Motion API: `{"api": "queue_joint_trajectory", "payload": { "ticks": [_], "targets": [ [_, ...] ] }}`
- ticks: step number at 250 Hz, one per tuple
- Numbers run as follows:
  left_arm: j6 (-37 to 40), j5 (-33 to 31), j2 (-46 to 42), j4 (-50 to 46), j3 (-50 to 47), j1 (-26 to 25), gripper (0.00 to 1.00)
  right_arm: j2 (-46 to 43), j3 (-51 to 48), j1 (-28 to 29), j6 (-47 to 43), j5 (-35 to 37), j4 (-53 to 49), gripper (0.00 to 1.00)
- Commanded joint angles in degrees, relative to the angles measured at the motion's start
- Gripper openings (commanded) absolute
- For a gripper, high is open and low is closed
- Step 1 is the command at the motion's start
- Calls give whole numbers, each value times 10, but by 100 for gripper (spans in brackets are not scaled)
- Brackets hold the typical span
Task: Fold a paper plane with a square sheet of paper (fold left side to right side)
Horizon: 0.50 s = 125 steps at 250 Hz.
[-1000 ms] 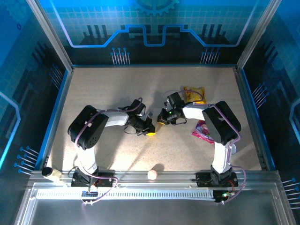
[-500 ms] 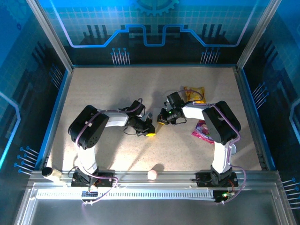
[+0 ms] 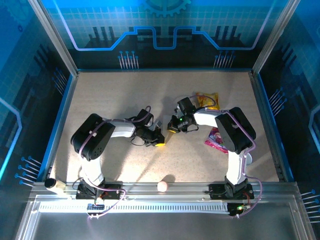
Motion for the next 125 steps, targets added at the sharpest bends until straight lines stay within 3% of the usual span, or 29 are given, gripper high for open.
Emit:
{"api": "queue_joint_trajectory", "payload": {
  "ticks": [1, 125],
  "targets": [
    [10, -6, -5, -67, -29, -9, 0, 38, -10, 7, -11, 58, -67, 0],
    [23, 5, -84, -117, -16, 4, 0, 37, -1, 8, -10, 58, -70, 0]
  ]
}}
